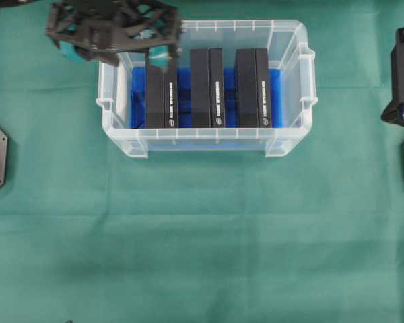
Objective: Take the box out of the case with the left arm.
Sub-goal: 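Move the open left gripper over the middle black box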
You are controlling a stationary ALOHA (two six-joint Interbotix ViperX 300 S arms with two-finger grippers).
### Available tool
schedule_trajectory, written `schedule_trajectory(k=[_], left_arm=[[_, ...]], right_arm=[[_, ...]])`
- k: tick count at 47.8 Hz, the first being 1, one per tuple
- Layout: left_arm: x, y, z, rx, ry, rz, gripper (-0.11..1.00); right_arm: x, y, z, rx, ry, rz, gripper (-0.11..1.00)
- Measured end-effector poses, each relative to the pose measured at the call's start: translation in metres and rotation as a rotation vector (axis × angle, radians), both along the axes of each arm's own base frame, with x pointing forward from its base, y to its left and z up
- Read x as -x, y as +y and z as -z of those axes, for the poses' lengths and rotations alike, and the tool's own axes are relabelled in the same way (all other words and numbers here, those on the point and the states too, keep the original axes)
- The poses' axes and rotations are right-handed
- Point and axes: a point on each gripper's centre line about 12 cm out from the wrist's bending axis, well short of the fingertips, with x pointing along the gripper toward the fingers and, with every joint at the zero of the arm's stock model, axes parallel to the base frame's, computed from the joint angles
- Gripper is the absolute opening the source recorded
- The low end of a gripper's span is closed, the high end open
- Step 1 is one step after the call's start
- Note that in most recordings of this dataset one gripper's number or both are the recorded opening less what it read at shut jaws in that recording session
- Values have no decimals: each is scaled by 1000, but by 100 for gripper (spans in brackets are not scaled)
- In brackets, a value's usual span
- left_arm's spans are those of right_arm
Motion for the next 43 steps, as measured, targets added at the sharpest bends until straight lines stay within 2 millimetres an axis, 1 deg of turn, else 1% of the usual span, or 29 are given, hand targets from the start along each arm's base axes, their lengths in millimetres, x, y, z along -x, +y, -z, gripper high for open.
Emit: schedule_trajectory(k=[6,15,23,31,43], left_arm=[[-20,2,2,-4,-7,10,98],[-51,7,11,-4,-10,12,98],[-70,11,13,-7,-24,18,98],[-79,12,16,-6,-25,17,98],[-81,13,20,-4,-16,17,98]], right_arm=[[0,0,1,0,3,0,3],[0,0,0,0,2,-1,3],[0,0,1,0,3,-1,3],[0,0,1,1,3,-1,3],[0,0,0,-1,2,-2,3]])
